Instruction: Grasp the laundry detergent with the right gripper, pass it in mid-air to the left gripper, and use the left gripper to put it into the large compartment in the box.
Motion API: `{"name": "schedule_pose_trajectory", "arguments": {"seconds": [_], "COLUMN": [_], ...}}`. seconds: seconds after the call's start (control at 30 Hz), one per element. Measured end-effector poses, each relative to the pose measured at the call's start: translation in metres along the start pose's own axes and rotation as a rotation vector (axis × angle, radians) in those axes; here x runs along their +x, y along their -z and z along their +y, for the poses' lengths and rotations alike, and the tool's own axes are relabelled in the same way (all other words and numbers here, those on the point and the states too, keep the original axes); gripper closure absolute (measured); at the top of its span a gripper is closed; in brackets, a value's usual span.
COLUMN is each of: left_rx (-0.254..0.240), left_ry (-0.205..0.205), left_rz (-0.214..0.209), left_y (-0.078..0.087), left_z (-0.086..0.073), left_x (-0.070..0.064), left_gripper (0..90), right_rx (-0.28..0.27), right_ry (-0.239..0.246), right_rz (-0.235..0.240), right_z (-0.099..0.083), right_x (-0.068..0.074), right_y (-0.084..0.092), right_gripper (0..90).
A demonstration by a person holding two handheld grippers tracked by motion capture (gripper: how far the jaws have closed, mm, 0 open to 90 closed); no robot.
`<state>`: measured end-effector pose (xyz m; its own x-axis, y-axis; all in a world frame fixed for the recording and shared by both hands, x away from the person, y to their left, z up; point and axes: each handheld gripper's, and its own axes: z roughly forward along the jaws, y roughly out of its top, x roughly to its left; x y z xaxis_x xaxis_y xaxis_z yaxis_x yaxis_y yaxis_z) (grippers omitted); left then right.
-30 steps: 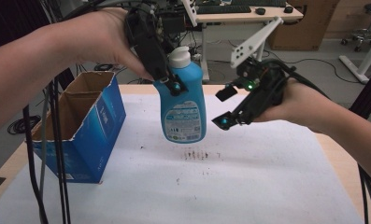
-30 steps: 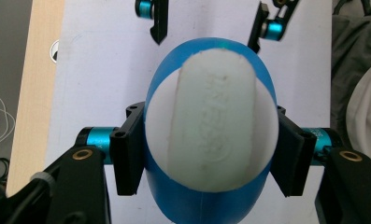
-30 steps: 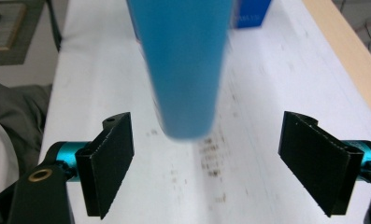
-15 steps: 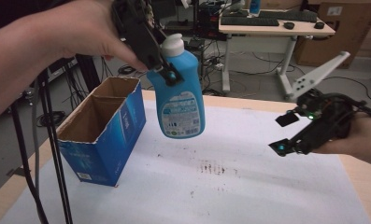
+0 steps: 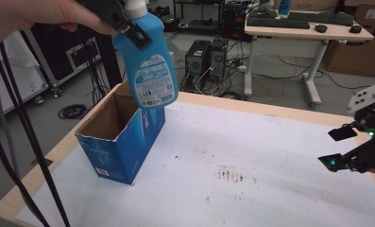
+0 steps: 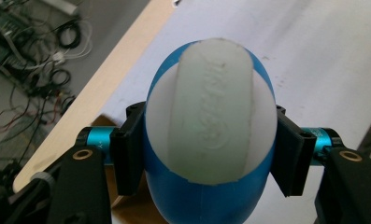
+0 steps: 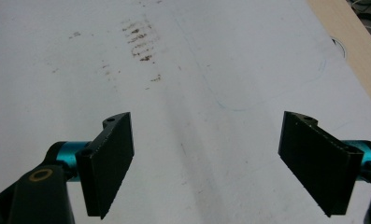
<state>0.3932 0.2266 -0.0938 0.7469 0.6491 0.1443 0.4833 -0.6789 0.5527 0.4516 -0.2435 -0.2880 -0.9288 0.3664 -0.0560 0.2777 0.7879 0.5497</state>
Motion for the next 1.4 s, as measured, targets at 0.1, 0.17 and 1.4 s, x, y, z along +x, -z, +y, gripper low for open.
{"name": "schedule_pose_trajectory", "arguments": {"seconds": [0.1,0.17,1.4], "left_rx": [0.013,0.024,0.253], "left_ry": [0.06,0.091,0.222], "left_rz": [0.045,0.066,0.065], "left_y": [0.007,0.01,-0.078], "left_z": [-0.011,-0.018,-0.096], "left_x": [0.011,0.017,0.028], "left_gripper": [38.2,38.2,38.4], "right_rx": [-0.003,-0.005,0.015], "right_ry": [-0.017,-0.027,-0.069], "right_rz": [-0.013,-0.023,-0.055], "right_z": [-0.004,-0.007,-0.024], "right_x": [-0.004,-0.006,-0.014], "right_y": [0.003,0.005,0.01], "right_gripper": [17.6,17.6,17.6]}}
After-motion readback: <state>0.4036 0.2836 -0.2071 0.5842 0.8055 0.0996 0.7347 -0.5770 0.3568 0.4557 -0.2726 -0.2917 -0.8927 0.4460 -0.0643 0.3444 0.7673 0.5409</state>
